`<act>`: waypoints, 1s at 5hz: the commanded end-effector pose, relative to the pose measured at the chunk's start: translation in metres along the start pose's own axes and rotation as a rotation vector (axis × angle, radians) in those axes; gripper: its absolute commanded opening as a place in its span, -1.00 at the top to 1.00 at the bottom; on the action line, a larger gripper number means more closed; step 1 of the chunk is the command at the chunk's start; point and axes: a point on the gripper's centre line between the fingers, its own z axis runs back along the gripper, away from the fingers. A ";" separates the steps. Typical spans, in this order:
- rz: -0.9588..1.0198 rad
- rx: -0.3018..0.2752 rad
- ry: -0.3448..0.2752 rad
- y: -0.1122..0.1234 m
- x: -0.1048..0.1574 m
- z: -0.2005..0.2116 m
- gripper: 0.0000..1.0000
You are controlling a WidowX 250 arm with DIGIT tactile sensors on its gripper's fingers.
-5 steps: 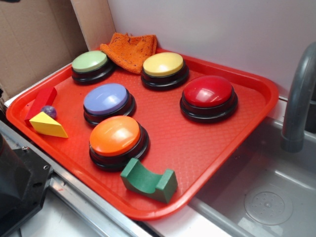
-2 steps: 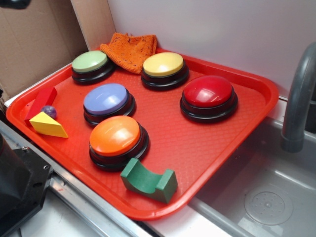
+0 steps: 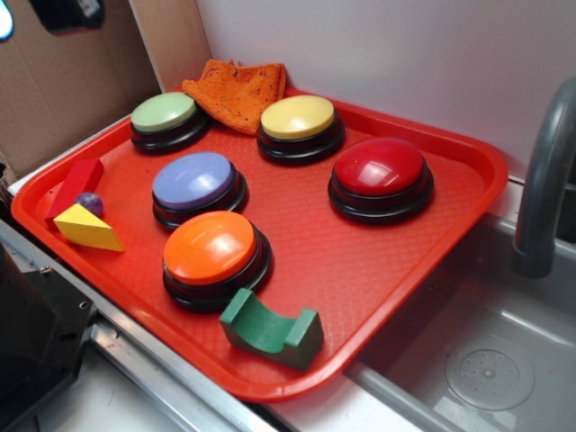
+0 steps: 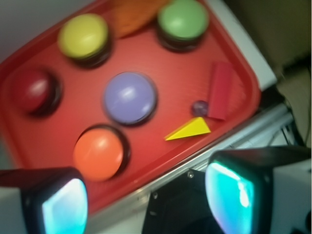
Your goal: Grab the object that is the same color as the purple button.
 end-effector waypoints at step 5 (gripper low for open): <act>0.786 0.219 -0.092 0.083 0.048 -0.118 -1.00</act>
